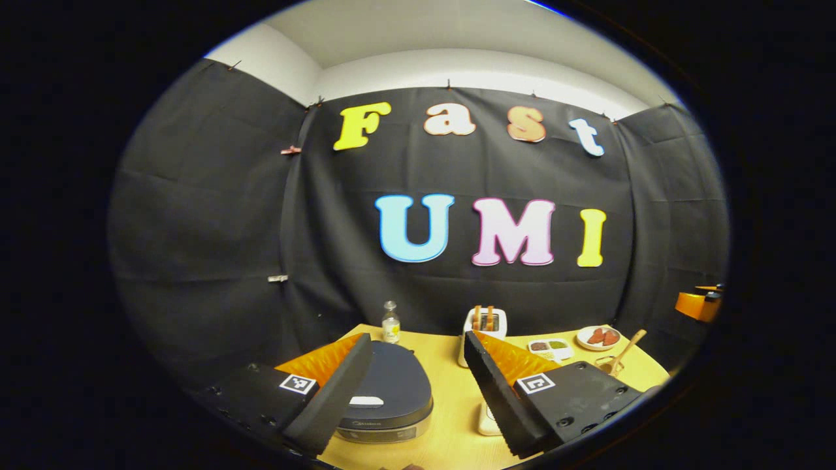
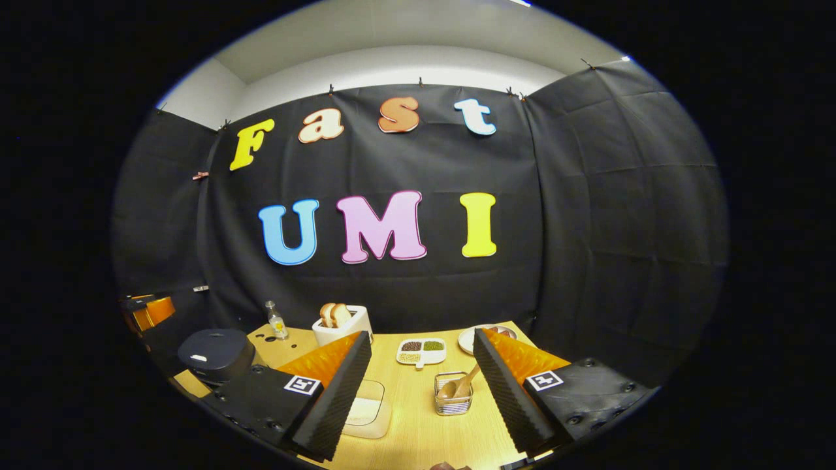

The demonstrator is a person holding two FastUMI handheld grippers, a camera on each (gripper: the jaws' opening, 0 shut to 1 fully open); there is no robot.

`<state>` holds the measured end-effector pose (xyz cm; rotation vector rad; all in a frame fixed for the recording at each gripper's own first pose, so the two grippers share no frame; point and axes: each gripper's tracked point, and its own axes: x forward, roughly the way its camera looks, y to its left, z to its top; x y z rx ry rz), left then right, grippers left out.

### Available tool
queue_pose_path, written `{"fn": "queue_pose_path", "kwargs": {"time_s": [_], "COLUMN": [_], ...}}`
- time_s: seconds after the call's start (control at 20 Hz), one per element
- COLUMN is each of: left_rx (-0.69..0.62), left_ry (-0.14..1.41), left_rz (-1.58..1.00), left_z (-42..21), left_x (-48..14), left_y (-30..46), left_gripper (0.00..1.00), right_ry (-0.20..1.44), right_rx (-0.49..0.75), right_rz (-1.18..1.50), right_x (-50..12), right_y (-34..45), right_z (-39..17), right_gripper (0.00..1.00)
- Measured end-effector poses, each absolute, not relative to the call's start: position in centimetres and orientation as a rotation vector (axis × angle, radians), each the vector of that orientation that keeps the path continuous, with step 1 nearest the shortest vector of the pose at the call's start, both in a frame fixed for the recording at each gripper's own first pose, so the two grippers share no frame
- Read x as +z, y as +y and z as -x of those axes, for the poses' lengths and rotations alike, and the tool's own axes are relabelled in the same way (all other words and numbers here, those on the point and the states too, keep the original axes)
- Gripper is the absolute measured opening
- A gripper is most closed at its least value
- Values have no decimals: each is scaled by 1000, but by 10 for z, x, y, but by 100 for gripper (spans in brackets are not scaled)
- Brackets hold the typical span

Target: Close the left gripper, press the button to open the rice cooker; take a wooden spoon from the chopstick holder with the right hand, scoop a spoonful of rice and pour it into the rice cooker, then put the wooden spoon back into the chopstick holder.

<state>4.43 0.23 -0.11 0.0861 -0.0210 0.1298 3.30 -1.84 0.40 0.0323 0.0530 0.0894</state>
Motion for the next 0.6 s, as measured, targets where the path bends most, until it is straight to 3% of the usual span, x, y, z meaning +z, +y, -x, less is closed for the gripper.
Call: {"fn": "queue_pose_path", "kwargs": {"time_s": [0.25, 0.6], "left_rx": [8, -2], "left_ry": [16, 42], "left_rz": [-81, -67], "left_z": [-33, -34], "left_x": [-9, -20], "left_y": [-26, -22], "left_gripper": [94, 96], "right_ry": [61, 86], "right_rx": [98, 23], "right_rz": [54, 7], "right_x": [-1, -2], "right_y": [-7, -2], "right_z": [10, 29], "right_gripper": [98, 100]}}
